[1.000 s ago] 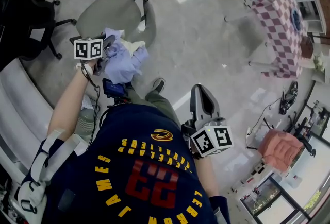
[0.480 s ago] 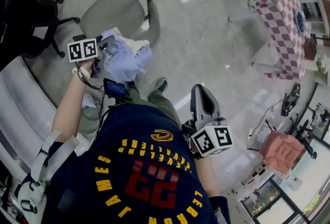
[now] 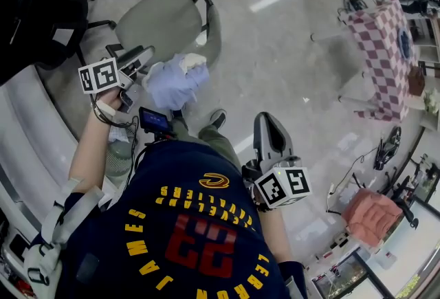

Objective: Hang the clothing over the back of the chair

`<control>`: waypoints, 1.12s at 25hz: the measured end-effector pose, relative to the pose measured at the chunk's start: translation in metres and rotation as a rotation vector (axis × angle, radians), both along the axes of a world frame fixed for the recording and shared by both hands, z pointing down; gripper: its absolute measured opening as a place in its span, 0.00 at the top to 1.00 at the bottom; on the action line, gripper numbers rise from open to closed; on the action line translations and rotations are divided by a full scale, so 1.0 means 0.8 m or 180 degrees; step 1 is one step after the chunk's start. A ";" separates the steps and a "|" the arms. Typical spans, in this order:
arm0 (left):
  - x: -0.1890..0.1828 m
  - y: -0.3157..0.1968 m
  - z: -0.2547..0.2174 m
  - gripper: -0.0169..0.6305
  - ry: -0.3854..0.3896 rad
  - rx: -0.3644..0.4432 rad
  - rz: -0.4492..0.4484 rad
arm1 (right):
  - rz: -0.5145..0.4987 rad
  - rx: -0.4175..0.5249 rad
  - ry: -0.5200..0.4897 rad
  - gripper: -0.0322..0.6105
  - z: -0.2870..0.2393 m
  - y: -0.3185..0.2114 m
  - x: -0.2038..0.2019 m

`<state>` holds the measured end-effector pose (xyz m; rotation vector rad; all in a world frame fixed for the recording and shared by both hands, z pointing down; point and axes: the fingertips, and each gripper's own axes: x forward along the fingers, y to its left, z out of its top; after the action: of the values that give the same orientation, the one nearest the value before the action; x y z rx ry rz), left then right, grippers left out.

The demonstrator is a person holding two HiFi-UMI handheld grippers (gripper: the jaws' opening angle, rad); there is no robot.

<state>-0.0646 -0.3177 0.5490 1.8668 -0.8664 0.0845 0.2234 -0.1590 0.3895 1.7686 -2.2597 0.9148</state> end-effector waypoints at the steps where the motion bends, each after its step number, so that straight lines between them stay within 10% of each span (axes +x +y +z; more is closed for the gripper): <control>1: 0.009 0.005 -0.020 0.56 0.0094 0.0089 0.0049 | -0.0010 0.0013 -0.0012 0.92 -0.001 -0.002 0.000; 10: 0.054 0.036 -0.212 0.61 0.0284 0.1055 0.0053 | -0.0266 0.0281 -0.0123 0.92 -0.032 -0.029 -0.013; 14: 0.043 0.053 -0.285 0.97 0.0484 0.1468 -0.0145 | -0.0439 0.0449 -0.0162 0.92 -0.048 -0.036 -0.023; 16: 0.042 0.061 -0.310 0.97 0.0535 0.1596 -0.0212 | -0.0548 0.0531 -0.0157 0.92 -0.059 -0.042 -0.029; 28: 0.075 0.105 -0.339 0.97 -0.0093 0.1938 -0.0214 | -0.1107 0.1136 0.0189 0.92 -0.122 -0.039 -0.058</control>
<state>-0.0048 -0.2334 0.2782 2.3980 -1.0523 -0.2186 0.1767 -0.1899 0.2916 1.4125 -2.7001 0.4093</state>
